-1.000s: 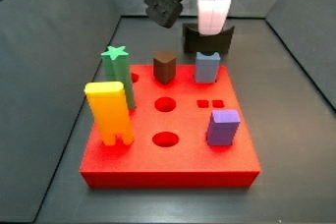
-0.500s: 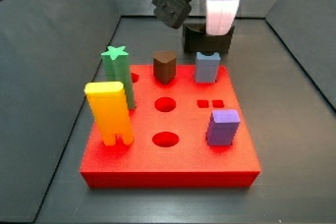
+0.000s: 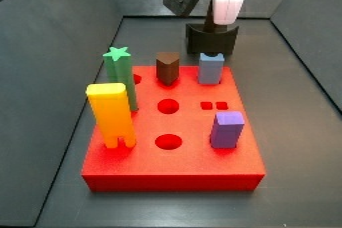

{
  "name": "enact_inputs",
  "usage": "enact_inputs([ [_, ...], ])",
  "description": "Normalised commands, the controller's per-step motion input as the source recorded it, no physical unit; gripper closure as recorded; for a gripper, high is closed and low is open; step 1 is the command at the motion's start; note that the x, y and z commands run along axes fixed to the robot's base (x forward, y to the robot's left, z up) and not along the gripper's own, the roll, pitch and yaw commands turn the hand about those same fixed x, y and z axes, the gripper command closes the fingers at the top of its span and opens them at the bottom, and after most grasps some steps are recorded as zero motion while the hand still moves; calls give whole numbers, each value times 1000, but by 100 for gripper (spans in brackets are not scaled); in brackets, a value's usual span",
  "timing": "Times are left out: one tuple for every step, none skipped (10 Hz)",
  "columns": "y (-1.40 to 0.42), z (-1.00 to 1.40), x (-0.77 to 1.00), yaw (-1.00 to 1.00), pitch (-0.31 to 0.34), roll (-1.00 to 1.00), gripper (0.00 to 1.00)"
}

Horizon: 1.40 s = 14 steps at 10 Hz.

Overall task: Pick up the oval object. Move up. Place the oval object on the fixture. Regrasp the oval object. Move to above the board. Insert the oval object.
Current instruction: Move to above the board.

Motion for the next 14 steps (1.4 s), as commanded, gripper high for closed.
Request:
enact_inputs([
  [-204, 1000, -187, 173, -124, 79, 100],
  [-191, 1000, -185, 136, -109, 65, 100],
  [-173, 1000, -170, 68, -74, 9, 100],
  [-166, 1000, -164, 31, -41, -16, 100],
  [-154, 1000, -157, -6, -9, -25, 100],
  [-143, 1000, -151, -22, 17, -39, 100],
  [-135, 1000, -147, -29, 34, -44, 100],
  [-117, 1000, -135, -34, 69, -50, 100],
  [-108, 1000, -130, -33, 82, -51, 100],
  [-93, 1000, -118, -23, 98, -50, 100],
  [-83, 1000, -111, -15, 106, -56, 100],
  [-72, 1000, -107, -5, 106, -60, 100],
  [-64, 1000, -102, 0, 107, -67, 100],
  [-53, 1000, -94, 5, 104, -71, 100],
])
